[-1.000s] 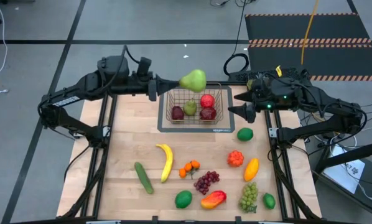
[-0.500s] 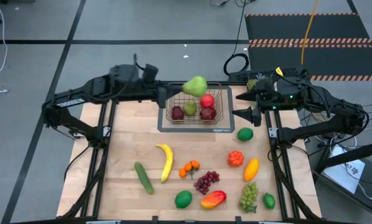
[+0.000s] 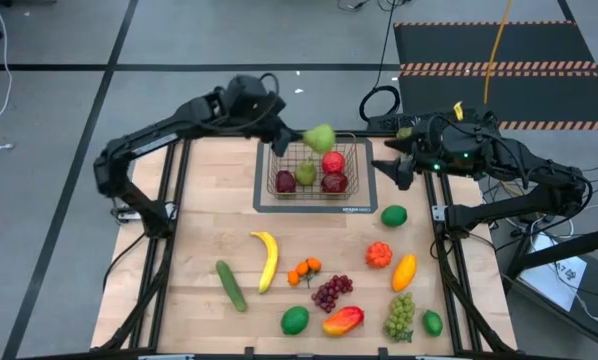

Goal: Build produce basket
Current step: Put the green pear into the brown wire basket

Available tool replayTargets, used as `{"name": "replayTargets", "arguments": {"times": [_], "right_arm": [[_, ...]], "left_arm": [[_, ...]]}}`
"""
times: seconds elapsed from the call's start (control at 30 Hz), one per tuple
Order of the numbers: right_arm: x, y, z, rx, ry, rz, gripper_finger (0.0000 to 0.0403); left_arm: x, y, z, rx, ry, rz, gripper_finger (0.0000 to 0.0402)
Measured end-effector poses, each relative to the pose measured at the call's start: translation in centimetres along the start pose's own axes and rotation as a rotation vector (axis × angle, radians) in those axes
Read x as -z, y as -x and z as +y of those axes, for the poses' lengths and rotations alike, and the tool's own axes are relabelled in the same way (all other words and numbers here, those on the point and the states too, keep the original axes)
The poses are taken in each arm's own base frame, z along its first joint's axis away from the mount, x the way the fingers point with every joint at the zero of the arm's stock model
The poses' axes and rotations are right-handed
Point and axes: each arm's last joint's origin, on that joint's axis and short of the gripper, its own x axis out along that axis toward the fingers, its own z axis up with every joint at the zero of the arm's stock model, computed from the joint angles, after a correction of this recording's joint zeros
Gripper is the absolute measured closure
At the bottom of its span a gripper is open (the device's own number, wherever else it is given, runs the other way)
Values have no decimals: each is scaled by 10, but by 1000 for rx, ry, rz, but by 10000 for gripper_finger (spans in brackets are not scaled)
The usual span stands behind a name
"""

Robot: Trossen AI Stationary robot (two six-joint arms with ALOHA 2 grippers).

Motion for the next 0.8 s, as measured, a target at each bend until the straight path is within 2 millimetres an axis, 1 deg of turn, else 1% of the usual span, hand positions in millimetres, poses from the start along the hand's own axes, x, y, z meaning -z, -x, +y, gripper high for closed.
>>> {"name": "replayTargets", "arguments": {"times": [0.13, 0.2, 0.3, 0.4, 0.5, 0.6, 0.67, 0.8], "right_arm": [[-1, 0, -2, 63, -65, -39, 8], [-2, 0, -3, 84, -93, -54, 8], [-2, 0, -4, 120, -122, -79, 8], [-2, 0, -4, 125, -150, -85, 8], [-3, 0, -4, 126, -181, -87, 8], [-3, 0, -5, 124, -214, -89, 8], [-3, 0, -5, 123, -235, -90, 8], [-3, 0, -4, 123, -250, -91, 8]], "left_arm": [[-8, -22, 43, 42, -15, 30, 398], [-13, -35, 62, 80, -22, 19, 398], [-17, -53, 87, 149, 1, 6, 399], [-15, -69, 104, 194, 37, 19, 397], [-12, -79, 116, 238, 46, 45, 398], [-8, -81, 123, 283, 64, 36, 398], [-5, -78, 123, 293, 59, 9, 398], [7, -65, 118, 313, 51, -58, 399]]}}
